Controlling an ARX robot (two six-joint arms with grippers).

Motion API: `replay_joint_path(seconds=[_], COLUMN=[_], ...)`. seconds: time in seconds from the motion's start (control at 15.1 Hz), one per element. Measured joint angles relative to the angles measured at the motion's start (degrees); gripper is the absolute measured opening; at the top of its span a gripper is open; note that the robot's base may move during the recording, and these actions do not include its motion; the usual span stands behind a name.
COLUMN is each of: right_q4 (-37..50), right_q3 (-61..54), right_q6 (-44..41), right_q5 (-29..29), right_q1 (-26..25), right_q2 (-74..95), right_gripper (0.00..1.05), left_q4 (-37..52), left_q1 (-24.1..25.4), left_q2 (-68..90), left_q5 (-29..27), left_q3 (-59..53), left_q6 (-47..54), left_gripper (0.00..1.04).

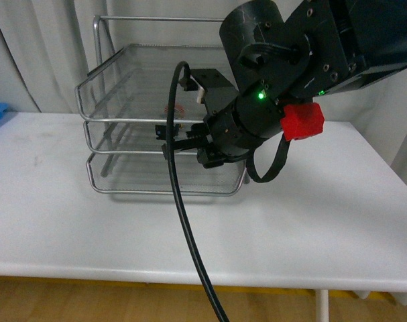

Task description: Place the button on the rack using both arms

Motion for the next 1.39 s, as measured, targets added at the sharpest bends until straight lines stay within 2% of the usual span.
replay_joint_path(seconds=[0.26,0.53,0.59,0.73,0.79,0.86,0.93,0.99,1.12,1.39], right_q4=[-1.77,-1.99,2.89,36.92,49.05,58.66,65.59,66.60,66.40,64.50], right_q3=[-6.08,-10.97,-12.94,-29.64,-39.04,-46.27,-52.76,-58.27,-67.25,-77.61], right_q6=[3.48,4.66,4.33,1.84,1.11,0.70,0.59,0.59,0.57,0.57], right_q5=[-3.45,-3.82,-1.95,20.76,28.65,31.65,31.08,29.14,24.52,19.56], right_q1=[2.14,2.45,2.71,3.19,1.99,-1.09,-4.90,-7.74,-10.27,-15.76], right_q2=[-7.26,-11.91,-13.07,-17.90,-21.88,-26.45,-33.00,-39.50,-46.21,-58.62], right_gripper=[0.02,0.02,0.02,0.02,0.02,0.02,0.02,0.02,0.02,0.02], left_q4=[0.02,0.00,0.00,0.02,-0.02,0.02,0.04,0.02,0.02,0.02], left_q1=[0.00,0.00,0.00,0.00,0.00,0.00,0.00,0.00,0.00,0.00], left_q2=[0.00,0.00,0.00,0.00,0.00,0.00,0.00,0.00,0.00,0.00], left_q5=[0.00,0.00,0.00,-0.09,-0.04,-0.04,-0.02,0.00,-0.02,-0.02], left_q3=[0.00,0.00,0.00,0.00,0.00,0.00,0.00,0.00,0.00,0.00], left_q6=[0.00,0.00,0.00,-0.02,0.00,0.00,0.00,0.00,0.00,0.00], left_gripper=[0.98,0.98,0.98,0.98,0.98,0.98,0.98,0.98,0.98,0.98])
